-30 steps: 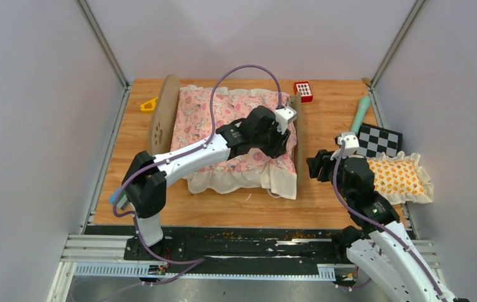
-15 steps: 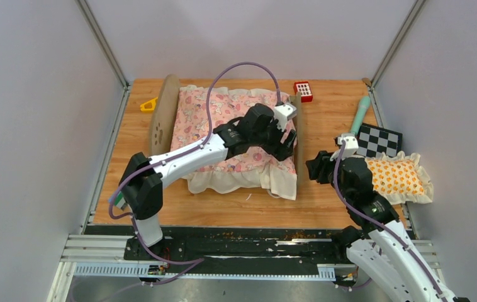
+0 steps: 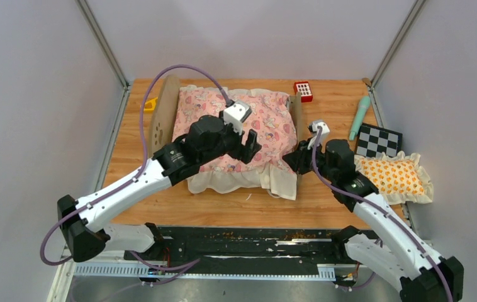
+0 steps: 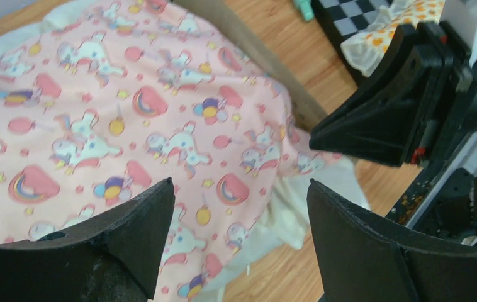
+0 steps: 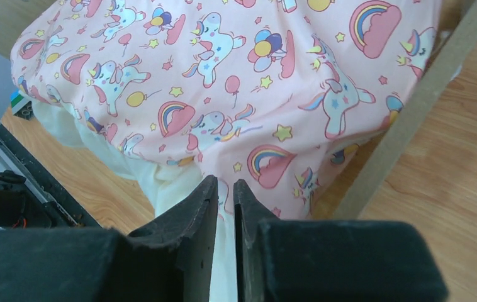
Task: Set up the pet bed
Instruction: Adjust the bed frame at the center of the board.
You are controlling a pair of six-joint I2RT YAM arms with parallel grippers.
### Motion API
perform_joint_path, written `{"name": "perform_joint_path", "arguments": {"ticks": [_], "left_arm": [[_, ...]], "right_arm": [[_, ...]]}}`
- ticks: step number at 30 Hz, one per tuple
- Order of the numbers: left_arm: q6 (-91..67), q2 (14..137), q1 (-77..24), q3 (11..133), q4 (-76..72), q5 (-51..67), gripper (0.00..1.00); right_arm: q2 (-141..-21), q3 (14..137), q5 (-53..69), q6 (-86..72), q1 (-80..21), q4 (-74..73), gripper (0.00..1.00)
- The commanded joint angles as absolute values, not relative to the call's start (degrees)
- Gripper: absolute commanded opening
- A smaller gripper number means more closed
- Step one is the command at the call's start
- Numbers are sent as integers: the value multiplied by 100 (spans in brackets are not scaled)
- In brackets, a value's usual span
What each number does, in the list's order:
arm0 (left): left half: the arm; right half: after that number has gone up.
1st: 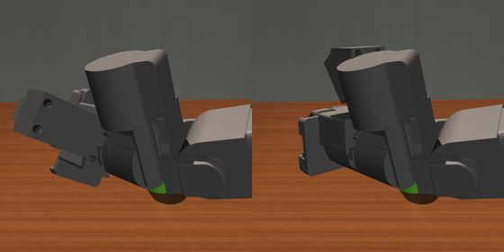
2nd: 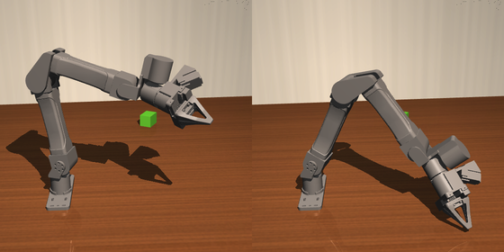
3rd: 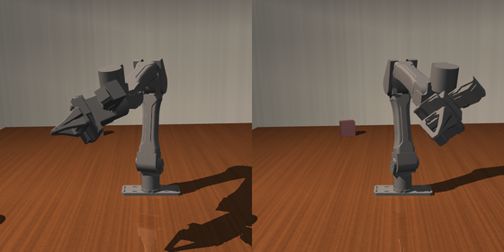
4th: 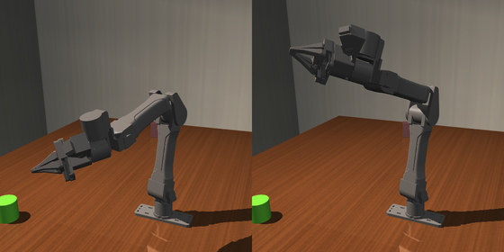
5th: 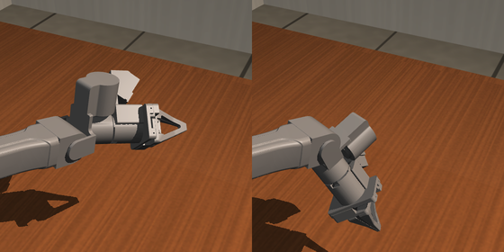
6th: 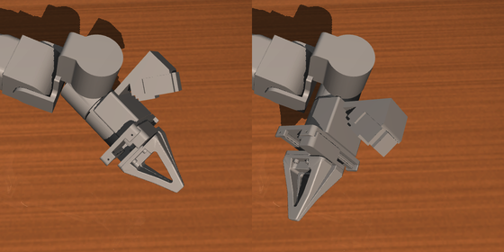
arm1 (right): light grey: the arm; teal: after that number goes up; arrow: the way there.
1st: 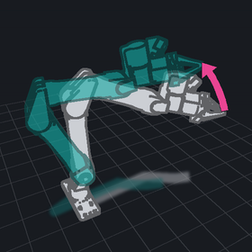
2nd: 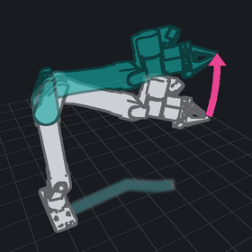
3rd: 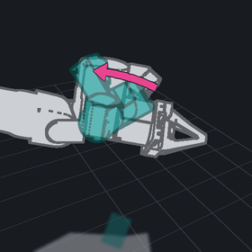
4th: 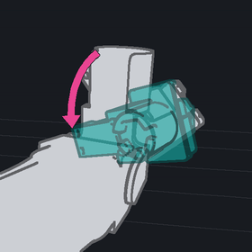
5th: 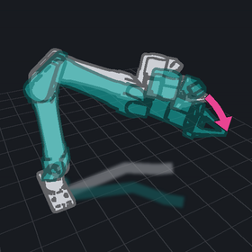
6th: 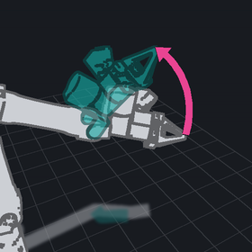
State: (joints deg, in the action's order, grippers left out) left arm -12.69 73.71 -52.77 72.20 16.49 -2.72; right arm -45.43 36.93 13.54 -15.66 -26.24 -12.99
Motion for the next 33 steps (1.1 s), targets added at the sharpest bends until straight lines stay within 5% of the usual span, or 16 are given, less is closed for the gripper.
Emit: {"name": "perform_joint_path", "arguments": {"ticks": [1,12,17,25,33], "left_arm": [[-1320,6794,-5256,6469,1739,-774,81],[-1565,5943,-5256,5372,1787,-721,80],[-1644,5885,-5255,5300,1723,-549,80],[-1647,6038,-6116,5190,1544,-878,78],[-2317,6515,-7056,4245,-44,-764,76]], "right_arm": [[-5227,4096,1644,-1710,-2653,-514,15],[-5942,4787,-277,-1351,-2681,-1830,12],[-5805,4943,-221,-1178,-2678,-2106,14],[-4816,4614,-465,-1436,-2675,-2221,37],[-4216,4284,-534,-1766,-2670,-2837,43]]}}
